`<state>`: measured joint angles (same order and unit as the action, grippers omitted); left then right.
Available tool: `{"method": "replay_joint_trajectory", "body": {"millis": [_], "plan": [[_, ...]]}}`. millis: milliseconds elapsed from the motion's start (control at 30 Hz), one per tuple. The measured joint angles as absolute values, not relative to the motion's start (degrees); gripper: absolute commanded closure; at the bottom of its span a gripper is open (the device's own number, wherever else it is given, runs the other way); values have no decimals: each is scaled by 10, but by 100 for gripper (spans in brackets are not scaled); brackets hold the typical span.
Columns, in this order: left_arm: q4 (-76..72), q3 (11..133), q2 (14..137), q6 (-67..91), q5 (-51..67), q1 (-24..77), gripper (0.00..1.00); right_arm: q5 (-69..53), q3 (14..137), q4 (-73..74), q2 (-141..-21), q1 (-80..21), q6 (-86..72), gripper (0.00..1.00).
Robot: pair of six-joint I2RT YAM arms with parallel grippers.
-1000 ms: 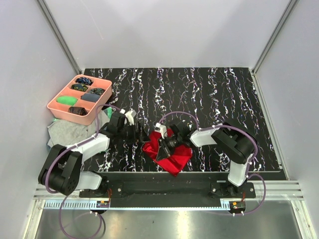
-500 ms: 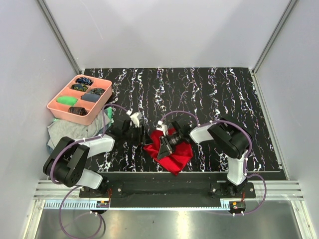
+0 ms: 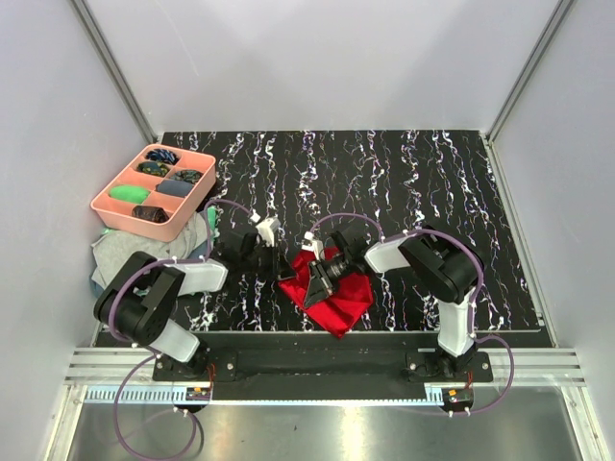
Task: Fold the napkin, place the utensils inside, and roll it up
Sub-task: Roll the napkin with the utensil
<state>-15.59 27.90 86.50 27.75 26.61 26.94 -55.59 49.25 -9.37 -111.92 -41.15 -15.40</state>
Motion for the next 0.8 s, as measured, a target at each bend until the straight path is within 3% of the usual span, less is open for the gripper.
{"method": "replay_joint_trajectory", "body": {"millis": [67,167,367,600,800], "plan": [[-164,281,871,279,271,270,100,-557,495,-91,-1121,-411,-154,86],[-164,286,875,281,274,273,100,-558,498,-86,-1122,-409,-154,79],[-126,307,877,281,254,274,100,-550,523,-31,-1115,-400,-148,48],[-37,346,875,294,200,274,100,-434,571,102,-1047,-387,-92,28],[34,361,857,318,152,274,100,-289,580,168,-943,-416,-58,22]]}}
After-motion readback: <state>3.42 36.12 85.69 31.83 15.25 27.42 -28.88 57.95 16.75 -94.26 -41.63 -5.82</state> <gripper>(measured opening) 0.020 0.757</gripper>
